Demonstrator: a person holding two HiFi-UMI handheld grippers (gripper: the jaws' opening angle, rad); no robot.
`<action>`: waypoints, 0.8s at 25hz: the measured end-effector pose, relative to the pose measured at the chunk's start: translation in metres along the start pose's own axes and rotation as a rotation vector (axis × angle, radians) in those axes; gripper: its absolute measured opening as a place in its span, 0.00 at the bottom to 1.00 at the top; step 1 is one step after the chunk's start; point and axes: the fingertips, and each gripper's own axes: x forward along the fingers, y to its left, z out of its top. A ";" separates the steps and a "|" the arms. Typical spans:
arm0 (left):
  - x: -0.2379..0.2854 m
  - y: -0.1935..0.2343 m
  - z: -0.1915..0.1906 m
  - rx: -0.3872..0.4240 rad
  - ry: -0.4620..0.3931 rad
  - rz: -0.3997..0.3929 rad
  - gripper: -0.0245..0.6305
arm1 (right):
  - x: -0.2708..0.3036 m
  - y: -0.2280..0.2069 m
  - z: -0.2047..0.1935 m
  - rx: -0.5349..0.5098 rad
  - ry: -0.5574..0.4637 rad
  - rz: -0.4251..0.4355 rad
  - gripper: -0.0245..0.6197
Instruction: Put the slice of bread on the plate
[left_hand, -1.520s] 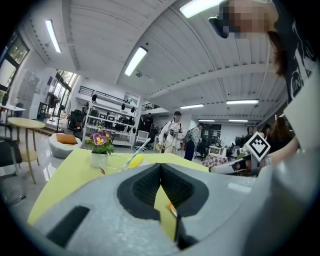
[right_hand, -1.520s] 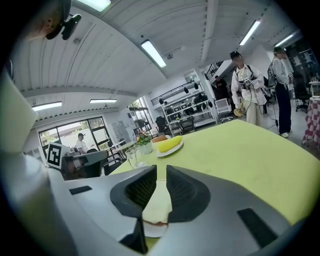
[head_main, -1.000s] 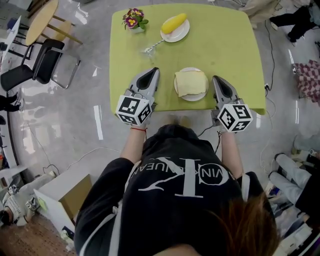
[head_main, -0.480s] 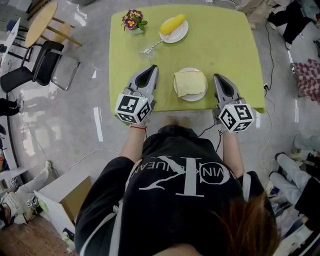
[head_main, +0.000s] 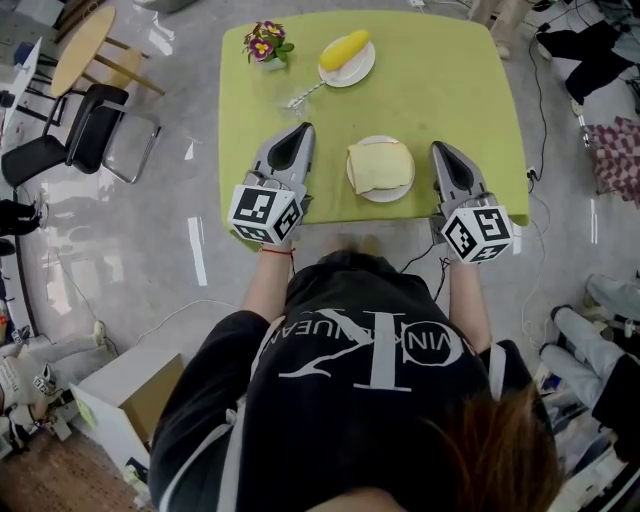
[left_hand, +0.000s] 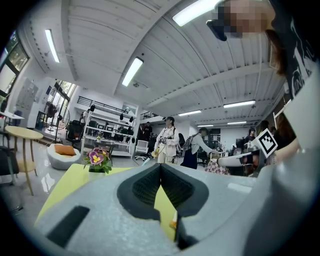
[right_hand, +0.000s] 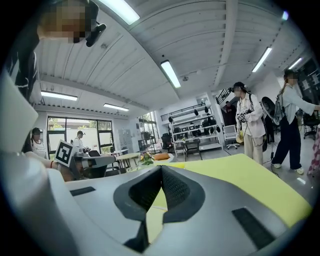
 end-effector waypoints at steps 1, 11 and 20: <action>0.000 0.001 0.001 0.001 -0.002 0.001 0.05 | 0.000 0.000 0.001 -0.001 -0.004 0.002 0.04; 0.000 0.006 0.013 0.022 -0.030 0.022 0.05 | 0.003 0.001 0.013 -0.017 -0.037 0.006 0.04; -0.001 0.008 0.027 0.050 -0.065 0.042 0.05 | 0.002 0.003 0.022 -0.033 -0.061 0.018 0.04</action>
